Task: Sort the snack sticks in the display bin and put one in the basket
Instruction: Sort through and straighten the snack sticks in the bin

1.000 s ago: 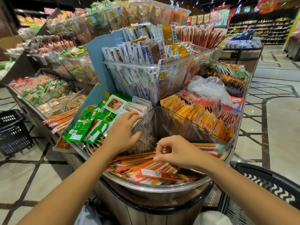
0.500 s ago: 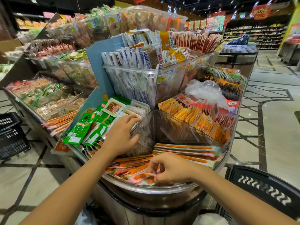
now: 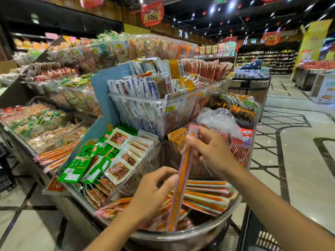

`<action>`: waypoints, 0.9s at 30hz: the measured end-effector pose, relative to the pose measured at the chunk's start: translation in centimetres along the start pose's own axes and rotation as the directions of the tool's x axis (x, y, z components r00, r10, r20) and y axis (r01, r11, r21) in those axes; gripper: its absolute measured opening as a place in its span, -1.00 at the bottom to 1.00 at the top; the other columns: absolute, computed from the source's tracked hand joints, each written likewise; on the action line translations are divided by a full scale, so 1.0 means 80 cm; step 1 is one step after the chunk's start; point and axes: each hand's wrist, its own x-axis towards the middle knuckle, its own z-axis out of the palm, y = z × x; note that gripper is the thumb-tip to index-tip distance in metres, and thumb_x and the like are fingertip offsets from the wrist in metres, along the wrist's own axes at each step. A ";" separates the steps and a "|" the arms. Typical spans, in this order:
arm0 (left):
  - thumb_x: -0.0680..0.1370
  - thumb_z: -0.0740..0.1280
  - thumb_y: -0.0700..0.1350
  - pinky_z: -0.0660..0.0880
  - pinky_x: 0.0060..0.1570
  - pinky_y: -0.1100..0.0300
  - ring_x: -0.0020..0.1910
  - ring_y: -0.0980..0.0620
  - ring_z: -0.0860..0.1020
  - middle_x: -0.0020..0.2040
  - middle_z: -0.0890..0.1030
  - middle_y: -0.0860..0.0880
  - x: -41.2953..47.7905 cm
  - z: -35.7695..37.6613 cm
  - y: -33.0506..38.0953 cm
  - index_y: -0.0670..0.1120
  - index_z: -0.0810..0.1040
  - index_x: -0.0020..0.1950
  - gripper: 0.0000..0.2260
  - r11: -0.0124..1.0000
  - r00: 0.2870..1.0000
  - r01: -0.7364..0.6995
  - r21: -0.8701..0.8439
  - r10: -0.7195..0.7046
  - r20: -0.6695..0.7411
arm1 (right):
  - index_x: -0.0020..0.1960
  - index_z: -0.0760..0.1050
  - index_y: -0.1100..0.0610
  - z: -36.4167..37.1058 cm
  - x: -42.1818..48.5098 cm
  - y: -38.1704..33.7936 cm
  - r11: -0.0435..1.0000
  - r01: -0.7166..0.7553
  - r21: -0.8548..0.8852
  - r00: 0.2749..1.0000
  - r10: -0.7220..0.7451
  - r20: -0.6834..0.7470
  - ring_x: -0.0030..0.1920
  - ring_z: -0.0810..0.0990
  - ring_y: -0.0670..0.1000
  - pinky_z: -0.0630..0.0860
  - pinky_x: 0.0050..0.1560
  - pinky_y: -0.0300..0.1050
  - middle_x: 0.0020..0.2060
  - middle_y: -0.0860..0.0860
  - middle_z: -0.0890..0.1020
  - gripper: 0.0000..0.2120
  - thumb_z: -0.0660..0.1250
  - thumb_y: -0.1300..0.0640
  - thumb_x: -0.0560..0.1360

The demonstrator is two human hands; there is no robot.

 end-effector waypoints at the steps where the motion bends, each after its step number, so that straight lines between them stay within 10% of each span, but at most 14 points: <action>1: 0.62 0.35 0.03 0.56 0.02 0.13 -0.02 0.14 0.64 -0.04 0.69 0.13 -0.006 0.008 0.005 0.11 0.65 0.06 -0.90 0.998 1.000 0.020 -0.064 -0.019 0.017 | -0.02 0.53 0.24 0.000 0.001 -0.002 1.000 -0.008 0.023 1.000 0.008 -0.006 -0.35 0.66 0.14 0.51 -0.40 -0.20 -0.28 0.14 0.72 -0.83 0.26 0.16 0.66; 13: 0.57 0.44 -0.10 0.62 -0.01 0.05 -0.11 0.09 0.67 -0.13 0.71 0.11 -0.015 0.016 0.002 0.08 0.71 0.00 -0.91 0.987 0.994 0.095 -0.129 -0.100 -0.036 | -0.09 0.64 0.31 0.017 0.007 -0.020 0.967 -0.181 0.177 0.973 0.202 -0.109 -0.44 0.51 0.04 0.47 -0.18 0.00 -0.30 0.21 0.71 -0.55 0.08 0.10 0.71; 18: 0.58 0.42 -0.12 0.62 -0.02 0.12 -0.09 0.09 0.68 -0.13 0.72 0.08 -0.015 0.016 0.004 0.05 0.71 -0.02 -0.91 0.973 0.991 0.120 -0.195 -0.130 -0.039 | 0.02 0.68 0.19 0.016 0.006 -0.011 0.968 -0.201 0.150 0.978 0.206 -0.018 -0.44 0.46 -0.11 0.40 -0.34 -0.22 -0.20 0.08 0.70 -0.49 0.05 -0.09 0.71; 22: 0.58 0.40 -0.14 0.61 -0.08 0.19 -0.08 0.07 0.70 -0.13 0.74 0.01 -0.014 0.014 0.005 -0.01 0.71 0.00 -0.91 0.933 0.979 0.168 -0.318 -0.197 -0.059 | 0.01 0.65 0.21 0.015 -0.011 0.006 0.991 -0.131 -0.024 0.987 0.133 0.095 -0.41 0.48 -0.16 0.41 -0.36 -0.31 -0.35 -0.10 0.58 -0.66 0.27 -0.05 0.62; 27: 0.56 0.43 -0.13 0.54 -0.29 0.27 -0.17 0.05 0.70 -0.15 0.74 -0.04 -0.012 0.015 0.006 -0.03 0.70 0.04 -0.91 0.906 0.973 0.202 -0.371 -0.230 -0.031 | -0.10 0.66 0.09 0.018 -0.019 0.027 0.988 -0.057 -0.146 0.990 0.075 0.120 -0.17 0.67 0.11 0.62 -0.09 0.06 -0.21 0.11 0.68 -0.94 0.44 0.13 0.54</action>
